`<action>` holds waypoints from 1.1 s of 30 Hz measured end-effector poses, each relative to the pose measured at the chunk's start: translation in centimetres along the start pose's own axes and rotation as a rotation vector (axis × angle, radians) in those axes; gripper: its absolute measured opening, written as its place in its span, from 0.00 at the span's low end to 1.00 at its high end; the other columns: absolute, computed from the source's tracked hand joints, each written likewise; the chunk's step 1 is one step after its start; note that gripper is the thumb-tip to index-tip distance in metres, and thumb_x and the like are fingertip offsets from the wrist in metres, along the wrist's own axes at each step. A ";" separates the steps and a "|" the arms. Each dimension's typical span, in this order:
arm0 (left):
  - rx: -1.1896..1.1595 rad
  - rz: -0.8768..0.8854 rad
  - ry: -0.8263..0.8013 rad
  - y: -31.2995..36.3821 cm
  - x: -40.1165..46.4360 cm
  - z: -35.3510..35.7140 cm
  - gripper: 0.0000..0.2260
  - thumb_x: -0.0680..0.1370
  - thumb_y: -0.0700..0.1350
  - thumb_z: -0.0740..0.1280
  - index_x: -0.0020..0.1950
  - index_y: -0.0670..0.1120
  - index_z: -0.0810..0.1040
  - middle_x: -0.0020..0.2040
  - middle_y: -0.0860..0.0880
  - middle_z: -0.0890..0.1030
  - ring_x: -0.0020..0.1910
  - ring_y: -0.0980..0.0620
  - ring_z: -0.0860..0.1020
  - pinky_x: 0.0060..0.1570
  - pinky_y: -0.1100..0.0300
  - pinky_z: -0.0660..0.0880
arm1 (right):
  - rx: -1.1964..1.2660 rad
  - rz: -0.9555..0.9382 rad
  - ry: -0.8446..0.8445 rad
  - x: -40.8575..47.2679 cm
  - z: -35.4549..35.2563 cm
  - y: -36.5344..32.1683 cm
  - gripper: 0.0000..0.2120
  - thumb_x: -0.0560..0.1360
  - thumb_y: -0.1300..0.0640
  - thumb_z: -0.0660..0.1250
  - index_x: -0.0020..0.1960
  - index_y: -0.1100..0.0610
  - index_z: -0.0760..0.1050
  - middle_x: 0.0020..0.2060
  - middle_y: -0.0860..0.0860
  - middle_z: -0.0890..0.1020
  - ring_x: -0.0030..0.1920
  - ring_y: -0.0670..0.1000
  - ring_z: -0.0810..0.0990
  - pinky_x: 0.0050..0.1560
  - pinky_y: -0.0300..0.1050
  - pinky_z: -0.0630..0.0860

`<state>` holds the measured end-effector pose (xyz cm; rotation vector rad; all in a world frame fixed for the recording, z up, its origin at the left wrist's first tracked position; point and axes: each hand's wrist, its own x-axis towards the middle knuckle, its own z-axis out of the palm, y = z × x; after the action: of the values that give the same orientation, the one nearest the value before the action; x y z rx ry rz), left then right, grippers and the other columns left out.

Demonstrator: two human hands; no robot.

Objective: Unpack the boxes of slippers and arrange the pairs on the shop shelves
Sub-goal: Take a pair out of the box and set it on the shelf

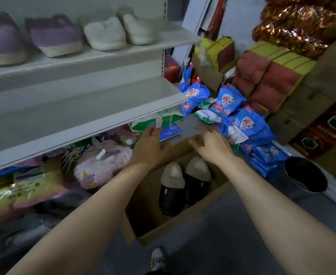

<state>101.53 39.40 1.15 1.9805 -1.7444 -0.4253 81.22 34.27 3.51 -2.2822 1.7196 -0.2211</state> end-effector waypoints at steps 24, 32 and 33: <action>-0.262 -1.016 -0.492 -8.4 -1.6 31.6 0.27 0.80 0.58 0.65 0.75 0.46 0.67 0.66 0.42 0.76 0.62 0.40 0.76 0.53 0.53 0.74 | 0.833 0.805 -0.806 9.9 28.8 22.5 0.31 0.73 0.54 0.77 0.72 0.59 0.72 0.68 0.50 0.75 0.68 0.53 0.74 0.68 0.50 0.73; -0.374 -1.158 -0.431 -10.1 -2.0 33.4 0.27 0.81 0.58 0.64 0.77 0.50 0.65 0.68 0.43 0.76 0.64 0.40 0.75 0.55 0.53 0.73 | 0.816 1.059 -0.621 10.5 31.2 21.0 0.36 0.68 0.50 0.81 0.70 0.62 0.73 0.66 0.55 0.78 0.64 0.56 0.78 0.57 0.46 0.76; -0.379 -1.155 -0.428 -10.3 -2.0 33.6 0.27 0.81 0.58 0.64 0.77 0.50 0.65 0.69 0.43 0.76 0.65 0.40 0.75 0.56 0.52 0.73 | 0.784 1.086 -0.605 10.7 31.4 20.9 0.39 0.66 0.47 0.82 0.71 0.62 0.72 0.65 0.56 0.79 0.63 0.57 0.79 0.58 0.48 0.78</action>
<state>92.52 37.61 -32.78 2.4966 -0.4089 -1.4894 73.97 22.66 -33.27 -0.6121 1.7874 0.0383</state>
